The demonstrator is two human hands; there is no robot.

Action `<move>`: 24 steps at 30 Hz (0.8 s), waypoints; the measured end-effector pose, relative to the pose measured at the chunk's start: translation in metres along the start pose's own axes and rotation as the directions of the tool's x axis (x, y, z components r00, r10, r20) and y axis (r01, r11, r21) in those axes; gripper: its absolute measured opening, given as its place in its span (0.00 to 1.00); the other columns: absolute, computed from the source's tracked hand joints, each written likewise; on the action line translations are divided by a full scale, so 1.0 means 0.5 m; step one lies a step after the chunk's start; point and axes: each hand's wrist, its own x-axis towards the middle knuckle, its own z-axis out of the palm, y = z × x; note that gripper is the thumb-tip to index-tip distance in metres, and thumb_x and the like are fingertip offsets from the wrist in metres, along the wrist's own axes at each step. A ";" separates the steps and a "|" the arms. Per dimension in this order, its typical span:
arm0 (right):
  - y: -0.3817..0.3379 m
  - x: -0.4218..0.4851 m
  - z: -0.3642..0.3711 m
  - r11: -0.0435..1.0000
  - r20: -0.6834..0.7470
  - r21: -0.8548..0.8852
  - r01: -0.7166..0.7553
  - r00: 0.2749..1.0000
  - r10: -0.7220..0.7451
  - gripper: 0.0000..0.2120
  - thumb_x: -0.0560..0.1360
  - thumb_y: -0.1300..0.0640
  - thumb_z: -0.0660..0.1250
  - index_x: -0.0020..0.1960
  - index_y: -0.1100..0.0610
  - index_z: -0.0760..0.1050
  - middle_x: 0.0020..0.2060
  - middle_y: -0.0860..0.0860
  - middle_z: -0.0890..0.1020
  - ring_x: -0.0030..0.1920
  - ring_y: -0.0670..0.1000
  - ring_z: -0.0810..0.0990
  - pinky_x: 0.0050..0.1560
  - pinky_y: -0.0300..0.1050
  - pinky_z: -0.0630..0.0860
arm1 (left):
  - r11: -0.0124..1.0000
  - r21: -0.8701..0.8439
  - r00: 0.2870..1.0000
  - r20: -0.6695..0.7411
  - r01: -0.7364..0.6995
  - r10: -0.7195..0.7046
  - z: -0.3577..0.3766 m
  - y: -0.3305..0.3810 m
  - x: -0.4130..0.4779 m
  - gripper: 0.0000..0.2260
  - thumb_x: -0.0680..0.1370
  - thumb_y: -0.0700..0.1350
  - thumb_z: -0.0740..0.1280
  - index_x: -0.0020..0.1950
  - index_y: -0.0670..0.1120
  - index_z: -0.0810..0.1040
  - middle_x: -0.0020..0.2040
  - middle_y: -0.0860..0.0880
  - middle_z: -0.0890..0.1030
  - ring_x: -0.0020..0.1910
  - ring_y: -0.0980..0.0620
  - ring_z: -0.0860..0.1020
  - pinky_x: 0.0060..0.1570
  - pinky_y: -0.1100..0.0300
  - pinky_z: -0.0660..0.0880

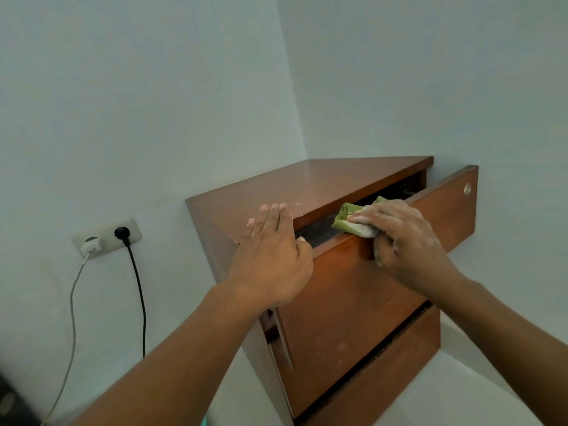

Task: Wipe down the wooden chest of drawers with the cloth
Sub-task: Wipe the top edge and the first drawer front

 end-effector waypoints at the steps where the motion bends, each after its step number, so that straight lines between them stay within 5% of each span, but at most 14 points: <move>1: 0.002 0.014 -0.010 1.000 -0.014 0.012 -0.025 1.000 0.026 0.18 0.78 0.57 0.55 0.59 0.53 0.82 0.53 0.48 0.82 0.55 0.48 0.76 0.61 0.51 0.75 | 1.000 0.010 1.000 0.003 0.003 -0.003 0.003 -0.001 0.002 0.29 0.85 0.53 0.47 0.82 0.44 0.39 0.84 0.47 0.41 0.81 0.51 0.38 0.79 0.53 0.38; 5: -0.032 0.137 -0.034 0.988 0.036 0.072 -0.136 0.990 0.134 0.15 0.80 0.66 0.61 0.60 0.53 0.80 0.44 0.43 0.75 0.44 0.43 0.74 0.43 0.31 0.70 | 0.998 0.059 1.000 0.027 0.010 -0.012 0.004 -0.004 0.004 0.30 0.85 0.53 0.46 0.82 0.43 0.37 0.83 0.45 0.39 0.81 0.49 0.36 0.79 0.51 0.37; 10: -0.075 0.281 0.041 0.997 0.313 -0.018 -0.078 0.947 0.079 0.22 0.78 0.69 0.62 0.64 0.49 0.79 0.52 0.49 0.79 0.45 0.46 0.74 0.39 0.33 0.66 | 0.997 0.075 0.999 0.043 0.026 -0.029 0.008 -0.004 0.008 0.30 0.85 0.54 0.45 0.82 0.43 0.38 0.83 0.44 0.40 0.81 0.48 0.36 0.79 0.50 0.37; 14: -0.073 0.267 0.074 0.991 0.520 -0.132 0.001 0.851 0.068 0.24 0.77 0.69 0.61 0.66 0.48 0.79 0.60 0.51 0.80 0.52 0.50 0.74 0.52 0.43 0.69 | 0.997 0.069 0.999 0.035 0.021 -0.024 0.008 -0.003 0.008 0.30 0.85 0.54 0.45 0.82 0.43 0.38 0.83 0.44 0.40 0.81 0.49 0.36 0.79 0.50 0.37; 16: -0.078 0.255 0.047 0.990 0.523 -0.140 0.014 0.850 0.061 0.23 0.77 0.69 0.61 0.64 0.48 0.80 0.57 0.49 0.81 0.50 0.48 0.76 0.50 0.39 0.69 | 0.998 0.063 0.999 0.033 0.020 -0.022 0.008 -0.003 0.007 0.30 0.85 0.54 0.45 0.82 0.43 0.39 0.83 0.44 0.40 0.81 0.49 0.36 0.79 0.51 0.36; 20: -0.073 0.221 -0.055 0.990 0.594 -0.139 -0.027 0.798 0.105 0.22 0.78 0.69 0.60 0.55 0.46 0.84 0.34 0.43 0.80 0.27 0.40 0.77 0.25 0.29 0.69 | 0.998 0.055 0.999 0.031 0.020 -0.022 0.008 -0.005 0.007 0.31 0.85 0.54 0.46 0.82 0.42 0.39 0.83 0.44 0.40 0.81 0.48 0.37 0.79 0.51 0.37; 24: -0.068 0.172 -0.100 0.987 0.565 -0.154 -0.045 0.816 0.125 0.21 0.79 0.66 0.61 0.53 0.42 0.83 0.39 0.45 0.84 0.32 0.43 0.79 0.32 0.38 0.75 | 0.998 0.064 0.999 0.028 0.021 -0.023 0.010 -0.006 0.012 0.31 0.84 0.54 0.46 0.82 0.42 0.39 0.83 0.43 0.41 0.81 0.48 0.37 0.79 0.50 0.37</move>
